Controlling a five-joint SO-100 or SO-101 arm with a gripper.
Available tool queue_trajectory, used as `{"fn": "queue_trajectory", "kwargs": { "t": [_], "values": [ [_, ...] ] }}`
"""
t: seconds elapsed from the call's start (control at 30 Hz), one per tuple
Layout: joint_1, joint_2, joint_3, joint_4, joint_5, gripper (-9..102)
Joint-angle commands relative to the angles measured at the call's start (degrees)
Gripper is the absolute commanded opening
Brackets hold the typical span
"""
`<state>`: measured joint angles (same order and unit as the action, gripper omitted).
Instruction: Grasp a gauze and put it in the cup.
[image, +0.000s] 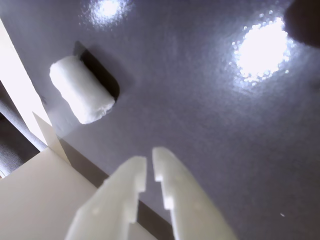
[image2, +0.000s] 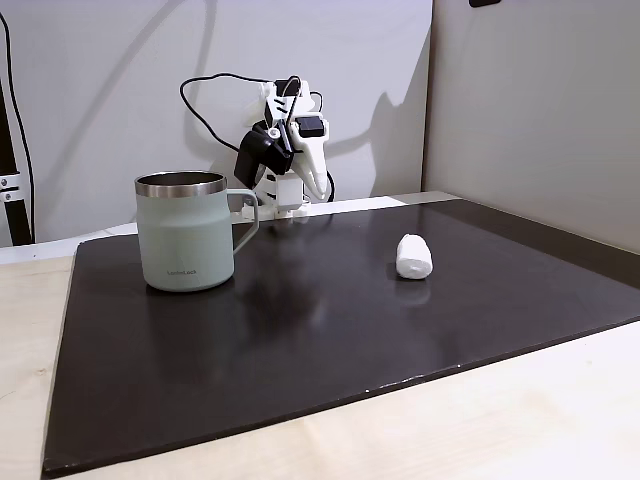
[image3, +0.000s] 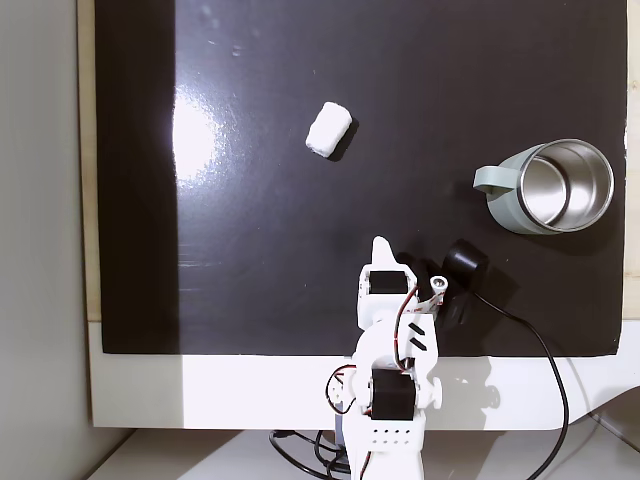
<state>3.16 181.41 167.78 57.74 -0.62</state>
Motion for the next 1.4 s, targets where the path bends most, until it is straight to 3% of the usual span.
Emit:
{"fn": "queue_trajectory", "kwargs": {
  "t": [0.0, 0.8, 0.97, 1.37],
  "values": [
    [-0.62, 0.70, -0.26, -1.41, -0.26, 0],
    [-2.11, 0.70, -3.78, -0.44, -6.42, 0],
    [-5.27, -4.83, -15.12, 3.52, -5.62, 0],
    [-4.31, -46.32, -62.75, 20.13, -7.03, 0]
  ]
}}
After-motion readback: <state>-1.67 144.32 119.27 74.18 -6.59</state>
